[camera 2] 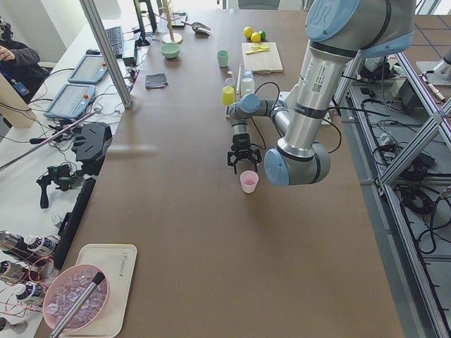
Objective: Place cup on cup holder
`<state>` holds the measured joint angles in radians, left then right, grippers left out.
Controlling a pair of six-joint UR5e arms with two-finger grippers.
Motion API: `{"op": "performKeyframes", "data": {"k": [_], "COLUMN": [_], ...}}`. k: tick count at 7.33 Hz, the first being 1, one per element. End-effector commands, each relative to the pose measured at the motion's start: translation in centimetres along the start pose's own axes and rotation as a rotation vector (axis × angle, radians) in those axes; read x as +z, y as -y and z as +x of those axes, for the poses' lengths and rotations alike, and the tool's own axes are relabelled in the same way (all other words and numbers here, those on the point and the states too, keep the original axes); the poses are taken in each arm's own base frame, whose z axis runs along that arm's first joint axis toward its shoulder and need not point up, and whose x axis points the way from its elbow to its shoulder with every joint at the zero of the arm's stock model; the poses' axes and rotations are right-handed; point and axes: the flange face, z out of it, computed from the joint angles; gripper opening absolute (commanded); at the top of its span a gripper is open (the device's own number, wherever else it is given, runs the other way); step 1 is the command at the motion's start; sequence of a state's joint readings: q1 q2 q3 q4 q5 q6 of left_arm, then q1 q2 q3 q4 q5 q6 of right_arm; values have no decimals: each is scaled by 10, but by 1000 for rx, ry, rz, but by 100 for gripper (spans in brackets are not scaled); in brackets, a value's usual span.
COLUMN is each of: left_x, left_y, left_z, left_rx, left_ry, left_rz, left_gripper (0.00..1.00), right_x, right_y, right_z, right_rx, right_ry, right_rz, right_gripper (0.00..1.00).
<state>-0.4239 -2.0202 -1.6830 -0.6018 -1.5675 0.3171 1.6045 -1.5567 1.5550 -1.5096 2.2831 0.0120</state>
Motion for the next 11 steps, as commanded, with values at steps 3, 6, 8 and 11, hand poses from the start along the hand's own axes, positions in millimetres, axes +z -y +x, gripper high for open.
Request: {"op": "performKeyframes", "data": {"k": [3,6,8,11], "left_x": [33,52,61,70], "left_y": [1,0,0,-8], "left_z": [-5,-4,-4,-1], "left_rx": [-9,-18,-23,-34], "left_ry": [5,2,2,2], "left_rz": [19,15,15,16], "left_gripper": [97,97,97,97], "right_x": [-16,-13,-26,-16], "right_y": [4,26,27,53], "right_z": [-17,-81,-153,-276], "right_rx": [-39,-167,-292,-348], "right_ry": [5,12,36,85], "right_rz": [31,29,54,11], "right_gripper": [100,100,100,97]}}
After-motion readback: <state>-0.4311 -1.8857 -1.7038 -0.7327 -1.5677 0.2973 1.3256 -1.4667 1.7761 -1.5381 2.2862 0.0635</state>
